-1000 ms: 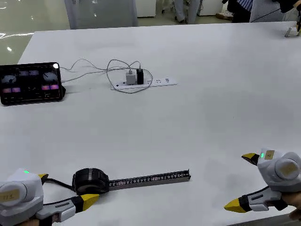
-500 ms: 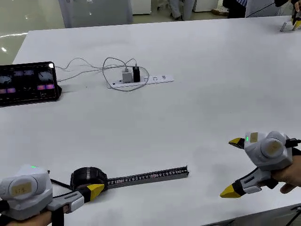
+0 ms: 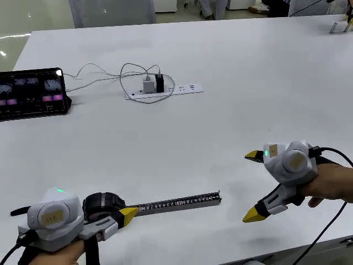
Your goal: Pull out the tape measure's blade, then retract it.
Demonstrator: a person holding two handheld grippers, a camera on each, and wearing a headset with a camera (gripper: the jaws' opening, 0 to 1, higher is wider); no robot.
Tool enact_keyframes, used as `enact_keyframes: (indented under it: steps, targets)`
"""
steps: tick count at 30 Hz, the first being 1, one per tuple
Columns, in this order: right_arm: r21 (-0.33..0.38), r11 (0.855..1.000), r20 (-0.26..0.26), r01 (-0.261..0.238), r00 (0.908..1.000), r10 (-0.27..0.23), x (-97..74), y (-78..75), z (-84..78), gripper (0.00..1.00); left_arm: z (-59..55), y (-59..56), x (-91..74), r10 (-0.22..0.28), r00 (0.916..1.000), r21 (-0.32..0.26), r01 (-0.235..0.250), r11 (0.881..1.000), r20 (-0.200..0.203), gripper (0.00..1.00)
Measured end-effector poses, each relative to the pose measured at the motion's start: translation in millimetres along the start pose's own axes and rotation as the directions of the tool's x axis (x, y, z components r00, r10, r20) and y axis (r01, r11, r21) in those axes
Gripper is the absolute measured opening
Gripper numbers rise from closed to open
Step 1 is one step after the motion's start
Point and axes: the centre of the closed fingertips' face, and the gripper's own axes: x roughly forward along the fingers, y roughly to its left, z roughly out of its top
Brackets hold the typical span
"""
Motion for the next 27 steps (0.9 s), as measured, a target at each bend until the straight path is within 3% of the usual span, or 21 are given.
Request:
enact_keyframes:
  steps: [2,5,6,10,18,21,23,25,27]
  targets:
    - [-0.019,1.0,0.001,-0.012,0.9999,0.012,3.9,1.6,2.3,0.99,-0.9,5.6,0.5,0.032,0.9994,-0.052,-0.031,0.998,0.016,0.99]
    - [-0.03,0.999,-0.013,-0.032,0.9994,0.031,7.3,3.6,5.9,0.99,-3.4,10.9,3.3,0.048,0.9987,-0.02,-0.048,0.999,0.014,0.99]
    - [-0.042,0.998,-0.016,-0.039,0.9991,0.039,8.8,3.9,7.2,0.99,2.0,13.1,3.4,0.058,0.9976,0.001,-0.058,0.998,0.039,0.99]
    - [-0.065,0.997,-0.025,-0.051,0.9985,0.049,13.9,2.1,11.5,0.99,6.9,13.9,7.8,0.061,0.9972,-0.007,-0.061,0.998,0.044,0.99]
    - [-0.092,0.99,-0.065,-0.103,0.9932,0.097,37.5,5.1,14.4,0.98,-1.5,-1.6,19.2,0.044,0.9988,-0.005,-0.044,0.999,0.023,0.99]
    - [-0.11,0.986,-0.08,-0.124,0.99,0.116,45.1,5.1,15.7,0.88,-7.8,-0.4,21.5,0.053,0.9984,-0.003,-0.053,0.999,0.018,0.99]
    - [-0.12,0.983,-0.083,-0.136,0.9885,0.127,50.2,4.7,17.0,0.88,-9.4,-0.2,21.7,0.06,0.998,-0.008,-0.06,0.998,0.019,0.99]
    - [-0.14,0.98,-0.084,-0.145,0.9874,0.134,52.6,4.2,17.7,0.79,-10.8,0.2,23.1,0.063,0.9978,-0.006,-0.063,0.998,0.019,0.99]
    - [-0.151,0.976,-0.087,-0.158,0.9854,0.146,54.2,4.8,18.8,0.7,-5.4,-6.1,25.1,0.026,0.9977,-0.013,-0.025,1.0,0.063,0.99]
